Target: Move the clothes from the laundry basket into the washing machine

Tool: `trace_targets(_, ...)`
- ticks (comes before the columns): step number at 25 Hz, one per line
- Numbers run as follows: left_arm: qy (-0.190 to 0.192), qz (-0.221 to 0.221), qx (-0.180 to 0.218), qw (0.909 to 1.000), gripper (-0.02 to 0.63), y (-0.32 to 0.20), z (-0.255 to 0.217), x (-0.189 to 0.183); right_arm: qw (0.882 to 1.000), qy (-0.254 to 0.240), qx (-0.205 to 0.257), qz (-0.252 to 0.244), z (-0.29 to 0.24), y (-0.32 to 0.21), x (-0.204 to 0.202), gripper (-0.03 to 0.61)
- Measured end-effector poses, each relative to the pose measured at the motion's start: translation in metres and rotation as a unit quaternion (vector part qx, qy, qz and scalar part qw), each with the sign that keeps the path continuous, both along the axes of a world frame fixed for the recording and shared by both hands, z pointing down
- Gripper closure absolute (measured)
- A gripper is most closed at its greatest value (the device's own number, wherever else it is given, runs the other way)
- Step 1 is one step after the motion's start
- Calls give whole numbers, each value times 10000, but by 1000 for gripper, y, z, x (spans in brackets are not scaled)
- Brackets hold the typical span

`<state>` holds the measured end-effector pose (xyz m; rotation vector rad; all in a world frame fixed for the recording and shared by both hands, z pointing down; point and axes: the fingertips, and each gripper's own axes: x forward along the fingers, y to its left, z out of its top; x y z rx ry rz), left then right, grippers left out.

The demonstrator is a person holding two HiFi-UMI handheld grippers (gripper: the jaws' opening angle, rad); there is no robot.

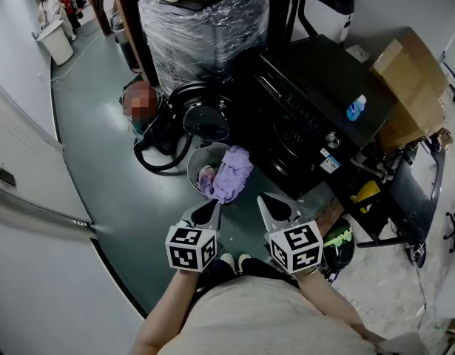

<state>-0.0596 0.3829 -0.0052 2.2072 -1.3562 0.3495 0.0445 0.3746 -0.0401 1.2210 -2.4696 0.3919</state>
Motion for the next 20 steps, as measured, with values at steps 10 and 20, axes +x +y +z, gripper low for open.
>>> trace_targets(10,-34,22,56,10000,614,0,-2,-1,9996,-1,-205,-170,9,17,-9,552)
trace_targets(20,172,376,177,9990,614,12,-7,-1,9981,-510,-304,-140,4,27,-26,551)
